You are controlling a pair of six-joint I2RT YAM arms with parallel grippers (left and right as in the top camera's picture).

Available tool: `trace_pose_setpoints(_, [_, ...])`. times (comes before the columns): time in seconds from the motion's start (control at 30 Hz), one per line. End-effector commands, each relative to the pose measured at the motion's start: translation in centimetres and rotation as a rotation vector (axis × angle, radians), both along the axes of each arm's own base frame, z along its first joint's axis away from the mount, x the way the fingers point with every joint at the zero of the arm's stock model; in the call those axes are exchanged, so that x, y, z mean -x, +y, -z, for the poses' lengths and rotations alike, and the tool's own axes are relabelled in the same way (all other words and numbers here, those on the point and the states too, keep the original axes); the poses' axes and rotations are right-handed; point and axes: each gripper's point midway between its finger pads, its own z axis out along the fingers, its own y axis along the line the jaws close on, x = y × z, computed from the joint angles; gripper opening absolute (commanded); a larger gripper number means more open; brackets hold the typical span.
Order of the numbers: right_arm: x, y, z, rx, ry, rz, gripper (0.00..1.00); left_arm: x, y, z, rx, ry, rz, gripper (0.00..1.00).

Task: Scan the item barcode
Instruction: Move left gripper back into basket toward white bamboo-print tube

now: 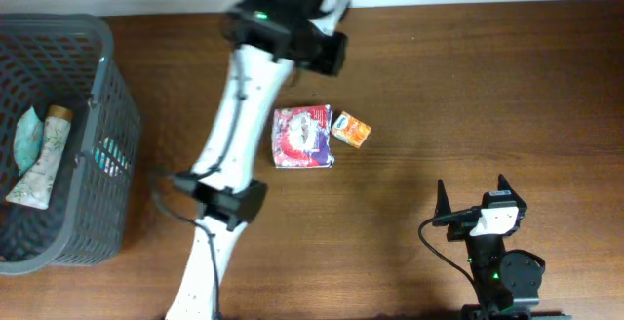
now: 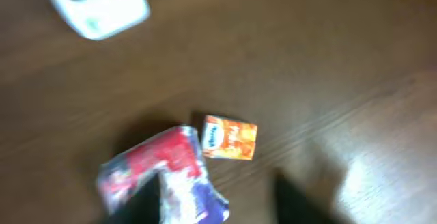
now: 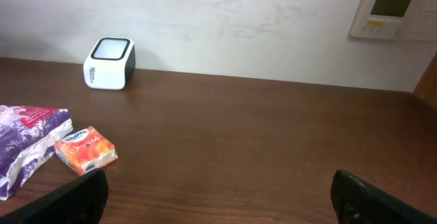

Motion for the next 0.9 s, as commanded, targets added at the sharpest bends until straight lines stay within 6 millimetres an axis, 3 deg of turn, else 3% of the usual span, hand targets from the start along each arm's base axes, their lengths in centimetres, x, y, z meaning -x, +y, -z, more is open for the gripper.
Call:
trace_pose_setpoints(0.0, [0.0, 0.0, 0.3, -0.011, 0.005, 0.004, 0.99, 2.1, 7.6, -11.9, 0.080, -0.221, -0.091, 0.99])
trace_pose_setpoints(0.07, [0.0, 0.0, 0.3, -0.011, 0.005, 0.004, 0.99, 2.9, 10.8, -14.5, 0.086, -0.271, -0.150, 0.99])
trace_pose_setpoints(0.1, [0.0, 0.0, 0.3, -0.011, 0.006, 0.004, 0.99, 3.3, 13.8, -16.6, 0.094, -0.320, -0.209, 0.99])
trace_pose_setpoints(0.2, [0.0, 0.0, 0.3, -0.011, 0.005, 0.004, 0.99, 4.4, 21.8, -20.2, 0.087, -0.416, -0.389, 0.99])
trace_pose_setpoints(0.27, [0.0, 0.0, 0.3, -0.011, 0.006, 0.004, 0.99, 4.8, 26.6, -21.1, 0.063, -0.443, -0.505, 0.99])
trace_pose_setpoints(0.37, [0.0, 0.0, 0.3, -0.011, 0.006, 0.004, 0.99, 4.7, 32.7, -19.6, -0.005, -0.402, -0.663, 0.99])
trace_pose_setpoints(0.4, [0.0, 0.0, 0.3, -0.011, 0.006, 0.004, 0.99, 4.8, 36.3, -17.5, -0.062, -0.330, -0.759, 0.99])
trace_pose_setpoints(0.5, [0.0, 0.0, 0.3, -0.011, 0.006, 0.004, 0.99, 6.0, 43.4, -11.9, -0.153, -0.122, -1.040, 0.99])
trace_pose_setpoints(0.57, [0.0, 0.0, 0.3, -0.011, 0.005, 0.004, 0.99, 6.4, 46.2, -10.0, -0.182, -0.068, -1.100, 0.99])
trace_pose_setpoints(0.6, [0.0, 0.0, 0.3, -0.011, 0.005, 0.004, 0.99, 6.3, 49.0, -7.9, -0.211, -0.038, -1.114, 0.99])
trace_pose_setpoints(0.63, [0.0, 0.0, 0.3, -0.011, 0.006, 0.004, 0.99, 6.2, 50.2, -6.5, -0.238, -0.016, -1.090, 1.00])
trace_pose_setpoints(0.7, [0.0, 0.0, 0.3, -0.011, 0.006, 0.004, 0.99, 6.4, 52.5, -0.9, -0.312, 0.090, -0.985, 0.99])
trace_pose_setpoints(0.73, [0.0, 0.0, 0.3, -0.011, 0.005, 0.004, 0.99, 6.6, 52.7, 1.2, -0.339, 0.130, -0.920, 0.93])
trace_pose_setpoints(0.83, [0.0, 0.0, 0.3, -0.011, 0.005, 0.004, 0.99, 8.6, 53.2, 9.0, -0.454, 0.290, -0.760, 0.92])
trace_pose_setpoints(0.87, [0.0, 0.0, 0.3, -0.011, 0.005, 0.004, 0.99, 8.5, 53.3, 10.4, -0.475, 0.294, -0.706, 0.91])
